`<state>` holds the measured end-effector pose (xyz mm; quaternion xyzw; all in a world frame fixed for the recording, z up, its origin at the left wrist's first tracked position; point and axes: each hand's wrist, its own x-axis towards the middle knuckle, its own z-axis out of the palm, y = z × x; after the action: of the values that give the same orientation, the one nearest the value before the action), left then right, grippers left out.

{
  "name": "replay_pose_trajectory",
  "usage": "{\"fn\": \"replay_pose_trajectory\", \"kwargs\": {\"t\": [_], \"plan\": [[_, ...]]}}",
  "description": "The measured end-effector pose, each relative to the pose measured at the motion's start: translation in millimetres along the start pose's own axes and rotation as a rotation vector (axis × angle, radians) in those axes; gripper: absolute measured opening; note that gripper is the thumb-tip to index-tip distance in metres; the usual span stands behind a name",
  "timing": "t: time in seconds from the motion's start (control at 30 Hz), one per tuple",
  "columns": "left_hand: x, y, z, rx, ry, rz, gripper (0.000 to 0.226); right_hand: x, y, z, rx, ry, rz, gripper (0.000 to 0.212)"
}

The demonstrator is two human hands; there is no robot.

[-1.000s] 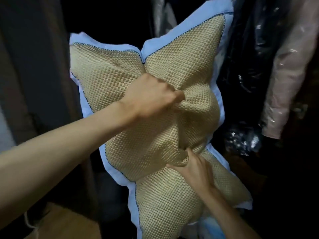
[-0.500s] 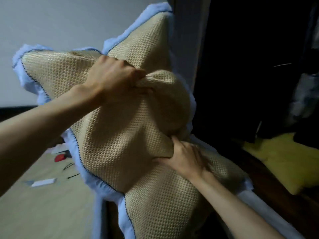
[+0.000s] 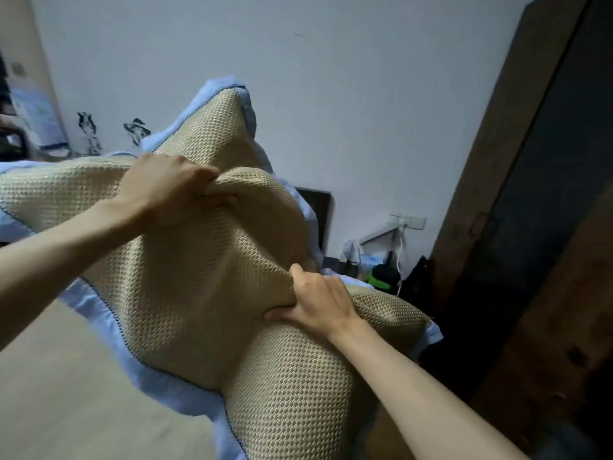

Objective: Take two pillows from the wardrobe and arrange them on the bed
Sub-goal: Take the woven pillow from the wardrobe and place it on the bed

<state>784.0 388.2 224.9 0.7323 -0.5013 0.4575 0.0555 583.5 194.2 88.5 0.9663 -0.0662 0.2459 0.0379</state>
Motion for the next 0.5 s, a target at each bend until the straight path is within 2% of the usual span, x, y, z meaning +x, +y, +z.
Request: {"fn": "replay_pose_trajectory", "kwargs": {"t": [0.1, 0.4, 0.5], "plan": [[-8, -21, 23, 0.015, -0.036, -0.065, 0.056, 39, 11, 21, 0.003, -0.029, -0.081, 0.070], [-22, -56, 83, 0.083, -0.077, -0.265, 0.058, 128, 41, 78, 0.025, -0.073, -0.229, 0.071], [-18, -62, 108, 0.124, -0.130, -0.319, 0.067, 155, 57, 104, 0.046, -0.101, -0.263, 0.071]]}}
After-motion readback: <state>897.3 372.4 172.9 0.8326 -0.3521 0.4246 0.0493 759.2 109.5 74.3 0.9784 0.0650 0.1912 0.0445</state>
